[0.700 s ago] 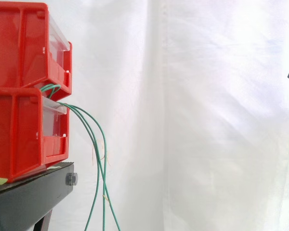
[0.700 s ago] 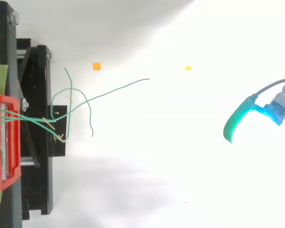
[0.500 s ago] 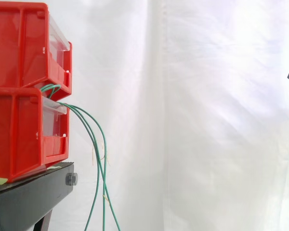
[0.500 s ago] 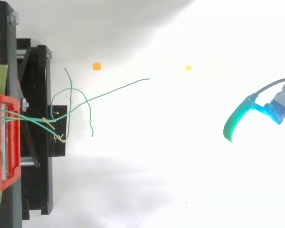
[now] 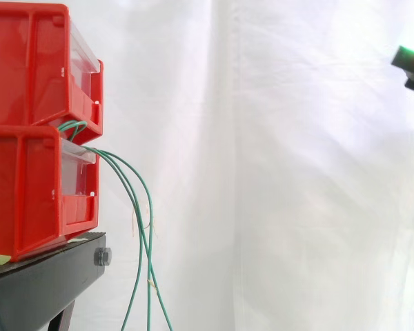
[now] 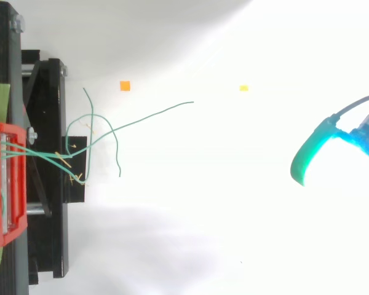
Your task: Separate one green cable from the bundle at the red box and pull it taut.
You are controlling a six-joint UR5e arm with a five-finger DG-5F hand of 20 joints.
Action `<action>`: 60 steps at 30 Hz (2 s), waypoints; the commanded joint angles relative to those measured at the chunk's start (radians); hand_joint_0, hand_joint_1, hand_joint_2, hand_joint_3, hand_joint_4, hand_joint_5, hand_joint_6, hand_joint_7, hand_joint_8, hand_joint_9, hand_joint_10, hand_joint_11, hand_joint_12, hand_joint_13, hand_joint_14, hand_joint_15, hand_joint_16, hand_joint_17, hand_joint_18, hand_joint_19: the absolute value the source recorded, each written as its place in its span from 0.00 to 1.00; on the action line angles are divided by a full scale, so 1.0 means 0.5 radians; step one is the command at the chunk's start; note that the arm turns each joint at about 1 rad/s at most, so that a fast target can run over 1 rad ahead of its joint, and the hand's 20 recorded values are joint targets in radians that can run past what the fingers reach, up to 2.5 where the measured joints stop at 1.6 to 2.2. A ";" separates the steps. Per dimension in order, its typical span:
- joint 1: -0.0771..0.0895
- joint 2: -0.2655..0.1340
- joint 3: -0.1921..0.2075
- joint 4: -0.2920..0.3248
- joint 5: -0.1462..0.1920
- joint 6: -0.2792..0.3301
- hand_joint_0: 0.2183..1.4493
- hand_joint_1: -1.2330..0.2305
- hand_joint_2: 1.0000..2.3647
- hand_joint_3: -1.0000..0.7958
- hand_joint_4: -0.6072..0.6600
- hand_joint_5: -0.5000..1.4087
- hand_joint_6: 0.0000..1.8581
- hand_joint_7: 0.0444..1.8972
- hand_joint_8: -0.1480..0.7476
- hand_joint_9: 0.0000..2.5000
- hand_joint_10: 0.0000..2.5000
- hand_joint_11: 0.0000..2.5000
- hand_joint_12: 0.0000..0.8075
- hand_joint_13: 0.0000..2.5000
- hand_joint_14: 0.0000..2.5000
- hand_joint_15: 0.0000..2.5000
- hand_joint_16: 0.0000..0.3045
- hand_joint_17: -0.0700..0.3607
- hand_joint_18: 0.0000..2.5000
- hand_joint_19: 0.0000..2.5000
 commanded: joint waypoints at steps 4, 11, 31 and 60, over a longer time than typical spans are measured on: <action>-0.010 -0.002 0.021 0.159 0.162 -0.105 0.16 0.52 0.00 0.28 0.57 0.12 0.27 0.30 0.54 0.49 0.01 0.28 0.57 0.41 0.01 0.23 0.32 0.67 0.52 0.20; -0.013 -0.002 0.021 0.275 0.539 -0.283 0.16 0.52 0.00 0.28 0.56 0.12 0.27 0.30 0.56 0.34 0.00 0.13 0.58 0.31 0.00 0.14 0.32 0.67 0.48 0.18; 0.006 -0.146 0.024 0.594 0.726 -0.497 0.16 0.52 0.00 0.28 0.57 0.12 0.27 0.29 0.58 0.31 0.00 0.08 0.57 0.30 0.00 0.12 0.31 0.66 0.47 0.20; -0.007 -0.600 0.273 0.760 0.714 -0.599 0.16 0.52 0.00 0.28 0.56 0.12 0.27 0.30 0.58 0.32 0.00 0.10 0.56 0.30 0.00 0.13 0.30 0.64 0.44 0.20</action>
